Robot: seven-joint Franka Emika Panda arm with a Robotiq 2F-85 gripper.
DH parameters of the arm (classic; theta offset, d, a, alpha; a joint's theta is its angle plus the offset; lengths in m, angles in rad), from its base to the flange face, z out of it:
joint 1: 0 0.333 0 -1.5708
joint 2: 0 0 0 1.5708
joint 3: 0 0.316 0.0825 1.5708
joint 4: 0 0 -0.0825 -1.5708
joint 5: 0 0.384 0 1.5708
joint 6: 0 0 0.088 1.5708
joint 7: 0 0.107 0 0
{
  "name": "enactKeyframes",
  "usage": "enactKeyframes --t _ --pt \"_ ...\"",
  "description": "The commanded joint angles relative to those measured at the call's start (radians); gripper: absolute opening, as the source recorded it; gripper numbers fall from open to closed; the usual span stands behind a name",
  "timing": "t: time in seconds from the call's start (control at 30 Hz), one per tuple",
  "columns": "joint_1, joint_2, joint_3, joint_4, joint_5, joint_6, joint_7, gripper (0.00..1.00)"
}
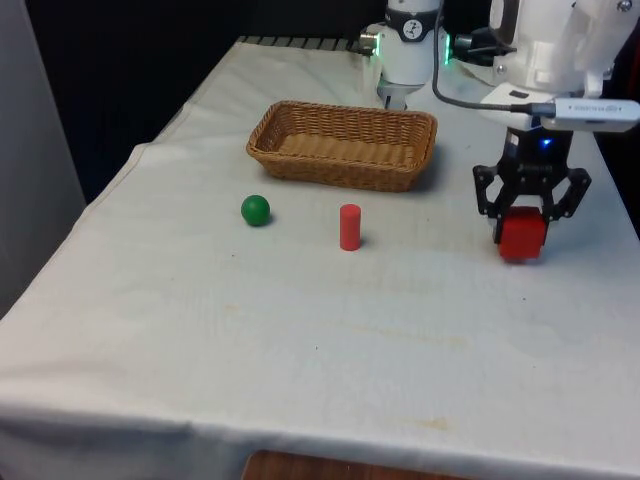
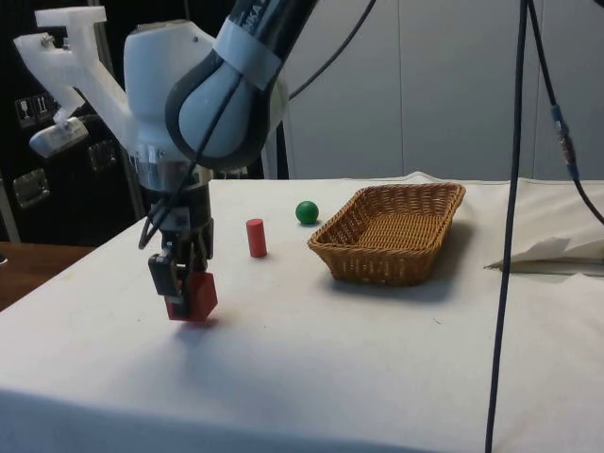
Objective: Pick up the object to the left of the cylinder and place it into the basket.
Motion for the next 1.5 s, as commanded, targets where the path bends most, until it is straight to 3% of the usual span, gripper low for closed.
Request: enactKeyframes --t 0.0,0.13,0.93,1.47 --pt "0.0 -0.004 -0.001 0.0 0.0 -0.005 0.0 0.0" --pt "0.004 -0.025 -0.009 -0.005 -0.004 -0.02 0.005 0.0" --pt "-0.001 -0.107 -0.024 0.0 -0.001 -0.087 0.0 0.0" --pt "0.0 -0.19 -0.057 -0.053 -0.008 -0.114 -0.028 0.0"
